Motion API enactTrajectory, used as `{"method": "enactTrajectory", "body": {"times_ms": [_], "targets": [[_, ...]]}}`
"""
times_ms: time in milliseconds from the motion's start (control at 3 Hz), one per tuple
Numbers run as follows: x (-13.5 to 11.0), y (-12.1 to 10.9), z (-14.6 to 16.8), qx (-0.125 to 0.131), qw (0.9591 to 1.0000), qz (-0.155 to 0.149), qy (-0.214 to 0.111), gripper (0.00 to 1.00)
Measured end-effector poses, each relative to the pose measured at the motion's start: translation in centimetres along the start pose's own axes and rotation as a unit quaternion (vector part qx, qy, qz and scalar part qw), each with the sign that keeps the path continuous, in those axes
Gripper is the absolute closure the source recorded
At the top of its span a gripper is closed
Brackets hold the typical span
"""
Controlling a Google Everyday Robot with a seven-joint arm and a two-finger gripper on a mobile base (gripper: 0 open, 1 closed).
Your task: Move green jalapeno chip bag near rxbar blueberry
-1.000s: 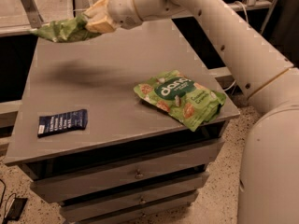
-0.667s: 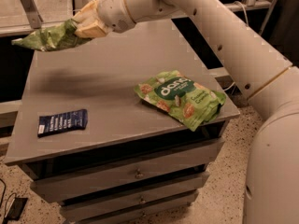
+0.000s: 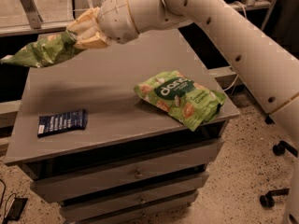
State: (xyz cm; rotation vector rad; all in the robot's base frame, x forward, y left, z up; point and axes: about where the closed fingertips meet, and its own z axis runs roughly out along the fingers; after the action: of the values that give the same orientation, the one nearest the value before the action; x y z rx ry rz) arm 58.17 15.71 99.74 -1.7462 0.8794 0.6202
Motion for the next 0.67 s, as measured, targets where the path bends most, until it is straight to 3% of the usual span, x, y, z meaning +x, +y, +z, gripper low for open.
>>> {"method": "enactTrajectory", "body": {"times_ms": [333,667], "targets": [[-0.07,0.25,0.04,-0.001,1.0,-0.005,-0.001,0.84],[-0.19,0.31,0.29,-0.004,1.0,-0.005,-0.003,0.6]]}}
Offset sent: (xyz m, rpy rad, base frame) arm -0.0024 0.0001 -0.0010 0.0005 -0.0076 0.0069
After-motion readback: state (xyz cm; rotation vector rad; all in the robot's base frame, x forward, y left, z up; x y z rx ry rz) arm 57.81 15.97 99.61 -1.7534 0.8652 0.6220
